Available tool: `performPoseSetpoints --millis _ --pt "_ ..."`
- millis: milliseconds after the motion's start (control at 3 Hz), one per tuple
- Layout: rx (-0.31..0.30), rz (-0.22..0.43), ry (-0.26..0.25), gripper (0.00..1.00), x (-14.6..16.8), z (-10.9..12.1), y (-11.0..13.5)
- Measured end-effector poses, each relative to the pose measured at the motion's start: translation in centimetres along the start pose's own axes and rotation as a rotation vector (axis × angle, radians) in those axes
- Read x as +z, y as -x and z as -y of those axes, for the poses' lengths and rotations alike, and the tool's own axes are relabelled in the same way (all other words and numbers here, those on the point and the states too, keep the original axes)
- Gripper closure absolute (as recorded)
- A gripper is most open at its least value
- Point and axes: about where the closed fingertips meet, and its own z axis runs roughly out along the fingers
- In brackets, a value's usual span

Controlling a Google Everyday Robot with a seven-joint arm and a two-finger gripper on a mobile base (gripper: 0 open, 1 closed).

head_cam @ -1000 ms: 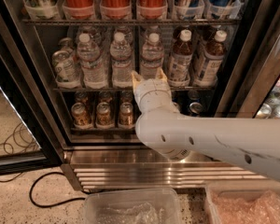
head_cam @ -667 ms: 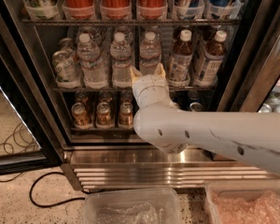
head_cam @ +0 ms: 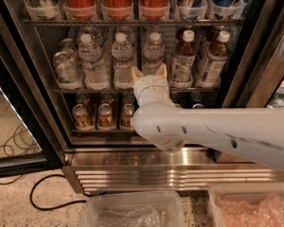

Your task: Pick water bottle from middle shelf of fridge

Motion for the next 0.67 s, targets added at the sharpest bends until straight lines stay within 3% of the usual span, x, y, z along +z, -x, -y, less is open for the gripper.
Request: performPoseSetpoints --millis 667 --pt "0.013 -0.035 -0.053 0.37 1.30 1.34 -1.47"
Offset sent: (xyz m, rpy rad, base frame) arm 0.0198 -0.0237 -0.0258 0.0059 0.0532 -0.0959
